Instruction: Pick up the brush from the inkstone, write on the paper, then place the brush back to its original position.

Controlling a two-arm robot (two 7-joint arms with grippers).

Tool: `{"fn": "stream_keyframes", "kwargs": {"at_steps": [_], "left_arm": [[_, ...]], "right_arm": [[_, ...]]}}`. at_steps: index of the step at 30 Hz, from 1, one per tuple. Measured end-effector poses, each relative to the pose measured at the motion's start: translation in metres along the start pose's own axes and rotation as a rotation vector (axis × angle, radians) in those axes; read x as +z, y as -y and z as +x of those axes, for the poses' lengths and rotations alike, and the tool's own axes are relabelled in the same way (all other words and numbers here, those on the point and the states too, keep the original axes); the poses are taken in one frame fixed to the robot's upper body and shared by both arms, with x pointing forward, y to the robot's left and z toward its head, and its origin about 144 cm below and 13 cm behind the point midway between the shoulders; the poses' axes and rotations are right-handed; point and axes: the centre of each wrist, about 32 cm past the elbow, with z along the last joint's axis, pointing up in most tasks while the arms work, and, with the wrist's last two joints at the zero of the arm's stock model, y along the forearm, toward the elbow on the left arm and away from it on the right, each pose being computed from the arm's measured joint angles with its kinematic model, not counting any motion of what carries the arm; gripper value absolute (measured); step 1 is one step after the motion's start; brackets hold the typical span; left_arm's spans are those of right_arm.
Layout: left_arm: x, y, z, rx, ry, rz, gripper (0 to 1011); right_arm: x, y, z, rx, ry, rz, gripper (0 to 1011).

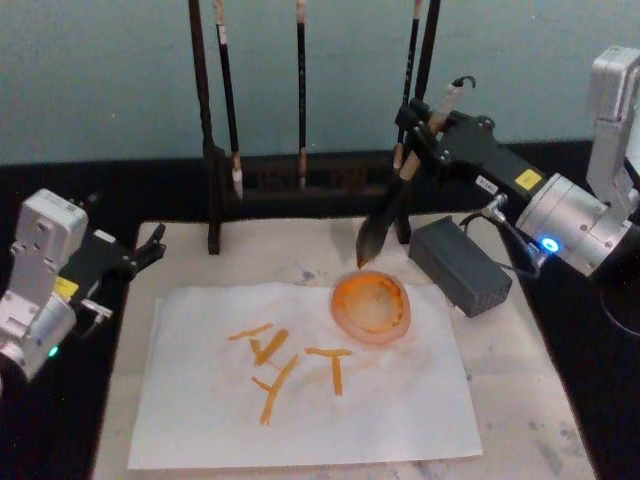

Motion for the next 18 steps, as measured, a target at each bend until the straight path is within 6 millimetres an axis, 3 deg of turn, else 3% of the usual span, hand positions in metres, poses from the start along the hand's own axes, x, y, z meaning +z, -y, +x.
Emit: {"fn": "stream_keyframes", "kwargs": {"at_steps": [18], "left_arm": [[0.000,0.000,0.000,0.000,0.000,0.000,1010]], "right_arm": [[0.004,0.017,-0.026,0.204,0.049,0.020,151]]}}
